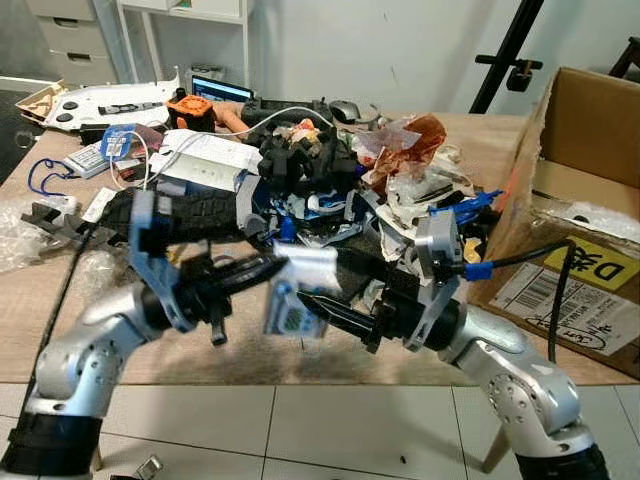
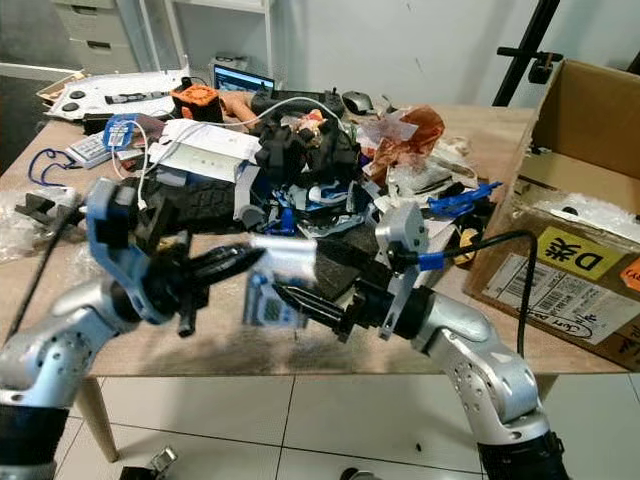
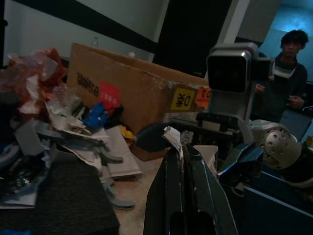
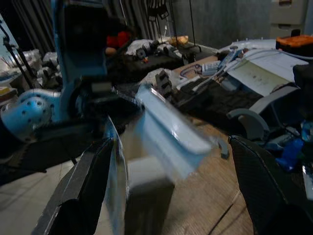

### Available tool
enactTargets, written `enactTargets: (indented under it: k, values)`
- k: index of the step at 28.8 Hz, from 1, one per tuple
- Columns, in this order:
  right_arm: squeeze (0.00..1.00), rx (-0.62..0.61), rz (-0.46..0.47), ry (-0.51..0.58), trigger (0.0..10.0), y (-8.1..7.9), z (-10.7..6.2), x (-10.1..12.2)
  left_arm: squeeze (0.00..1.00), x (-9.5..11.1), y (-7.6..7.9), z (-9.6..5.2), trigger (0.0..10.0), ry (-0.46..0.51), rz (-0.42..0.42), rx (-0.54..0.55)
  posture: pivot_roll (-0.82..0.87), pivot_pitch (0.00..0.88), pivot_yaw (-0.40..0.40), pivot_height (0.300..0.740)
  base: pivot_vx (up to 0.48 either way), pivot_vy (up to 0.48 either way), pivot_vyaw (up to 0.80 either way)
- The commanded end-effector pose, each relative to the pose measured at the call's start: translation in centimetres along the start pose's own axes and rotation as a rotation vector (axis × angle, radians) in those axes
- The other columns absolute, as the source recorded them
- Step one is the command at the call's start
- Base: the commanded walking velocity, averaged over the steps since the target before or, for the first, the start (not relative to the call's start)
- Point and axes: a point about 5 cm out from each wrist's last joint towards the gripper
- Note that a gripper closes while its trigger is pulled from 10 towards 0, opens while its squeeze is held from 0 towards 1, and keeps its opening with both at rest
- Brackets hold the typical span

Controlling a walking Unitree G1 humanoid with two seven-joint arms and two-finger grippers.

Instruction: Picking trash to rubbish bin

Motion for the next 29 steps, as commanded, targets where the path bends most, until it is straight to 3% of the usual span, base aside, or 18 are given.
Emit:
enactTargets:
  k: [1,5,12,28,29]
  values:
    - [0.0,-0.001,0.017,0.002,10.0,0.0,0.0,-0.1,0.0,-0.4,0.6,0.7,0.0,-0.001,-0.014,-0.031,0.03,0.107,-0.018,0.74,0.0,0.0,0.0]
    - [0.0,0.022,0.056,-0.01,10.0,-0.4,0.9,-0.7,0.0,-0.8,1.0,2.4,0.0,0.048,-0.021,-0.051,0.02,0.104,-0.016,0.74,0.0,0.0,0.0]
    - [0.0,0.042,0.076,-0.011,10.0,-0.9,1.3,-1.1,0.0,0.0,1.2,3.9,0.0,0.117,-0.02,-0.063,0.02,0.102,-0.012,0.74,0.0,0.0,0.0]
    - [0.0,0.055,0.077,-0.038,10.0,-0.8,0.9,-1.2,0.0,0.3,1.1,3.6,0.0,0.041,0.017,-0.081,0.02,0.107,-0.01,0.74,0.0,0.0,0.0]
    - [0.0,0.055,0.088,-0.036,2.5,-0.8,0.9,-1.2,0.0,0.3,1.1,3.6,0.0,0.042,0.018,-0.079,0.02,0.107,-0.01,0.74,0.0,0.0,0.0]
Point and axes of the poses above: a point about 5 cm out from each wrist's last joint towards the gripper, its own z axis pointing out of the wrist towards the gripper, its own x axis along the axis of the wrist's last joint, y = z × x, and after that the axes turned 4 degrees about -z, right-handed
